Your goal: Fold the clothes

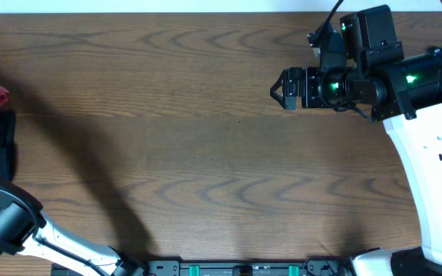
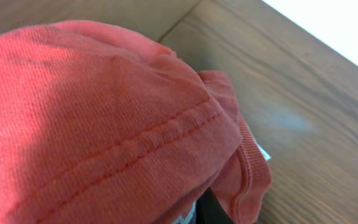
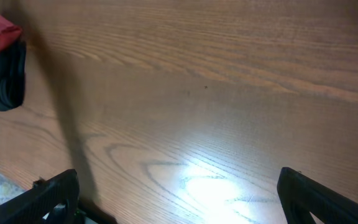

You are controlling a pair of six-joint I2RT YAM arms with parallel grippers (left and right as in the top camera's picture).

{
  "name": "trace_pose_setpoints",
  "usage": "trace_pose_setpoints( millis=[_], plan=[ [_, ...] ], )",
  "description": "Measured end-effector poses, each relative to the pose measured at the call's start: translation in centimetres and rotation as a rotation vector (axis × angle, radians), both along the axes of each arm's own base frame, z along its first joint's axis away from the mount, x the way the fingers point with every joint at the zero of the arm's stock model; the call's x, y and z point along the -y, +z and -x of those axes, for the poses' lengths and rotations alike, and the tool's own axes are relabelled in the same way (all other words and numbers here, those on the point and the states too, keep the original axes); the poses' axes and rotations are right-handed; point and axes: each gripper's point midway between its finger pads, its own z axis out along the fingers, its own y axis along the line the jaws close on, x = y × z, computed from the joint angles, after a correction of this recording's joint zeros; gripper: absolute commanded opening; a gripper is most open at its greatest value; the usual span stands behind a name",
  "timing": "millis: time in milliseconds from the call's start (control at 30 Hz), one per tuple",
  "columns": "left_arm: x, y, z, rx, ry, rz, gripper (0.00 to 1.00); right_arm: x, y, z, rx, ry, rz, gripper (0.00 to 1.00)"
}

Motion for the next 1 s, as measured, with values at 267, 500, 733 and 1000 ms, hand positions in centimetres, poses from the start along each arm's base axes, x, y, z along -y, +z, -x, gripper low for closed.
trace_pose_setpoints(
  millis=[267, 500, 733, 1000],
  plan=[
    [-1.9, 2.5, 0.6, 0.01, 0.048, -0.058, 0.07, -0.1, 0.3, -0.5, 0.024, 0.002, -0.006, 0.99],
    [-2.5, 3.9, 0.5, 0.051, 0.105, -0.048, 0.07, -0.2, 0.4, -0.7, 0.035, 0.003, -0.008, 0.99],
    [-2.3, 3.7, 0.6, 0.052, 0.12, -0.022, 0.07, -0.2, 0.4, -0.6, 0.032, 0.003, -0.007, 0.99],
    [-2.0, 3.3, 0.8, 0.04, 0.128, 0.004, 0.09, -0.2, 0.2, -0.2, 0.015, 0.007, -0.008, 0.99]
  ],
)
